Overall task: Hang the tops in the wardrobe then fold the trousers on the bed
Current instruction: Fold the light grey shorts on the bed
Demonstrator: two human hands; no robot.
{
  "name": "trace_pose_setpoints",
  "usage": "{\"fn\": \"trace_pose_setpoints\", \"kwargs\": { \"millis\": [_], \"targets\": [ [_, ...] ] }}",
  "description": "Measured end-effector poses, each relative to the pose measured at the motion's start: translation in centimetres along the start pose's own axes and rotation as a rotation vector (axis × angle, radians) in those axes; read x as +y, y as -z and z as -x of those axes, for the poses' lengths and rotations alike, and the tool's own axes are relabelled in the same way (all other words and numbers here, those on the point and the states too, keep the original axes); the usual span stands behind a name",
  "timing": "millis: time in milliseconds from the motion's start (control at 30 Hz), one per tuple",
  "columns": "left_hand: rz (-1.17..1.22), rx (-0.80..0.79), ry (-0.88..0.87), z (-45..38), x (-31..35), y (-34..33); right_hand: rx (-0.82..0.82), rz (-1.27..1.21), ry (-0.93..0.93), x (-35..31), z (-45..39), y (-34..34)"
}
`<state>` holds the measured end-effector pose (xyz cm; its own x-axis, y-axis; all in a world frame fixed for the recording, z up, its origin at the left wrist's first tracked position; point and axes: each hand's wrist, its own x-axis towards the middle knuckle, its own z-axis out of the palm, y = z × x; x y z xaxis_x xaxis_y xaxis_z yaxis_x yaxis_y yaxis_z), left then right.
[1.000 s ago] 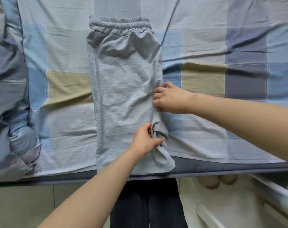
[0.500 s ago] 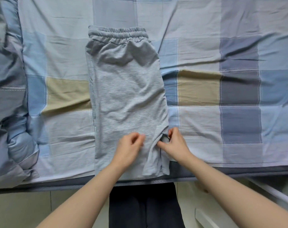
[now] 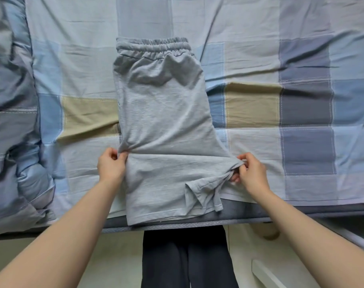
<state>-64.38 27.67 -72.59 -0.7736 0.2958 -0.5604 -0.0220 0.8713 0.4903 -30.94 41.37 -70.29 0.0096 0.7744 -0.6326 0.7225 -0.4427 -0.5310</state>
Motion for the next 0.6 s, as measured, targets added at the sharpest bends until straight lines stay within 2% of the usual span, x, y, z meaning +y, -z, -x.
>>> {"fn": "trace_pose_setpoints", "kwargs": {
  "millis": [100,200,333,400,500,600],
  "targets": [
    [0.131,-0.011,0.045,1.1,-0.6,0.0,0.014,-0.146,-0.232,0.5,-0.3,-1.8],
    [0.186,-0.147,0.082,3.0,-1.0,0.1,-0.214,-0.143,-0.308,0.7,0.5,-3.4],
    [0.126,-0.409,0.108,5.2,-2.1,0.4,-0.453,-0.342,-0.573,0.6,3.1,-3.3],
    [0.084,-0.472,0.124,5.8,-2.8,1.0,-0.539,-0.287,-0.592,1.0,4.3,-2.6],
    [-0.013,-0.58,0.115,6.6,-4.1,1.9,-0.534,-0.141,-0.571,0.7,5.2,-1.9],
    [-0.105,-0.633,0.087,7.7,-5.4,2.8,-0.52,-0.163,-0.625,-0.6,5.0,-1.6]
  ]
}}
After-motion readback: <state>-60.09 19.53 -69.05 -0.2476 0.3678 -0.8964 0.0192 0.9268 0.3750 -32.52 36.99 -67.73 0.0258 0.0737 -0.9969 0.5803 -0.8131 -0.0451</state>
